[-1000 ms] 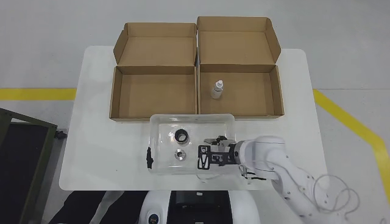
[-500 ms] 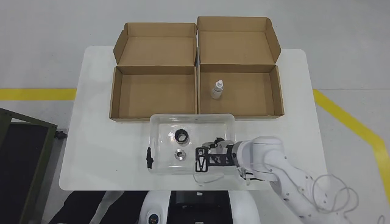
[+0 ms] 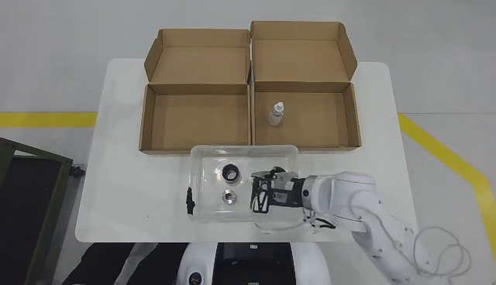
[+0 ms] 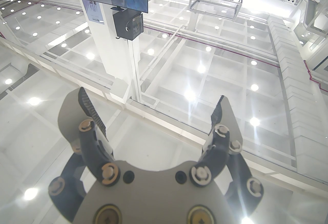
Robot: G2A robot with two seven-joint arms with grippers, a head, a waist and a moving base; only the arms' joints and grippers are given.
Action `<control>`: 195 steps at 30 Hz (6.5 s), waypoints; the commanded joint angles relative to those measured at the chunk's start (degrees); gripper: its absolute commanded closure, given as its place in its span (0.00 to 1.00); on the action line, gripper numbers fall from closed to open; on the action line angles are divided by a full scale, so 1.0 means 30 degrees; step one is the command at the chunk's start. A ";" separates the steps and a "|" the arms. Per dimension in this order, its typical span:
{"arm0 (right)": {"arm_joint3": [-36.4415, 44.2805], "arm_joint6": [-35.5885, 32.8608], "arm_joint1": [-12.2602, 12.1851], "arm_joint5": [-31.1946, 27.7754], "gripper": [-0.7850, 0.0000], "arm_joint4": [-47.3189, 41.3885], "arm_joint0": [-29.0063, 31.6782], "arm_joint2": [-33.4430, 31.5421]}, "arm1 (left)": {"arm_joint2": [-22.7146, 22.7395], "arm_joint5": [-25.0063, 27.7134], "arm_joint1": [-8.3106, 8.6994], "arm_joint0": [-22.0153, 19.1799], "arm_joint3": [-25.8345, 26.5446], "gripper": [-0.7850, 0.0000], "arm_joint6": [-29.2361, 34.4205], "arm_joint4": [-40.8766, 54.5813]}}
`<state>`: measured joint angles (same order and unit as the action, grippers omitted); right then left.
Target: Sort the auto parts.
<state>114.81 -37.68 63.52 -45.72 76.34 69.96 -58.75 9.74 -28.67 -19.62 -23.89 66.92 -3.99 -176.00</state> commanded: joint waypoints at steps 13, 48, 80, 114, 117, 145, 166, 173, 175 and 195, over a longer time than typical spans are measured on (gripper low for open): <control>0.0020 0.5098 -0.0010 0.1299 1.00 -0.2095 0.0207 -0.1227 | 0.0000 0.0000 0.0000 0.0000 0.0000 0.00 0.0000 0.0000; 0.3135 1.4272 -0.0004 0.2381 1.00 -0.6365 0.0202 -0.5109 | 0.0000 0.0000 0.0000 0.0000 0.0000 0.00 0.0000 0.0000; -0.0266 0.9285 -0.0220 -0.0742 1.00 -0.6288 -0.1252 -0.4800 | 0.0000 0.0000 0.0000 0.0000 0.0000 0.00 0.0000 0.0000; -0.8885 0.3508 -0.0285 0.1602 1.00 -0.5042 -0.5272 -0.3304 | 0.0000 0.0000 0.0000 0.0000 0.0000 0.00 0.0000 0.0000; -0.9349 0.3364 -0.0248 0.1692 1.00 -0.4851 -0.5515 -0.3000 | 0.0000 0.0000 0.0000 0.0000 0.0000 0.00 0.0000 0.0000; -1.1830 0.2370 0.0162 0.3137 0.71 -0.2806 -0.6947 -0.0700 | 0.0000 0.0000 0.0000 0.0000 0.0000 0.00 0.0000 0.0000; -0.6478 0.2952 -0.0545 0.2821 0.51 -0.2626 -0.4232 -0.3240 | 0.0000 0.0000 0.0000 0.0000 0.0000 0.00 0.0000 0.0000; -0.3787 0.3119 -0.0831 0.2201 0.51 -0.2668 -0.2387 -0.4017 | 0.0000 0.0000 0.0000 0.0000 0.0000 0.00 0.0000 0.0000; -0.2980 0.3259 -0.0891 0.1930 0.51 -0.2596 -0.1847 -0.4044 | 0.0000 0.0000 0.0000 0.0000 0.0000 0.00 0.0000 0.0000; -0.0537 0.3219 -0.0661 0.0638 0.47 -0.1212 -0.1025 -0.0104 | 0.0000 0.0000 0.0000 0.0000 0.0000 0.00 0.0000 0.0000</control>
<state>113.41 -27.84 61.45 -43.80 72.49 67.13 -59.79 9.74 -28.67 -19.62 -23.89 66.92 -3.99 -176.00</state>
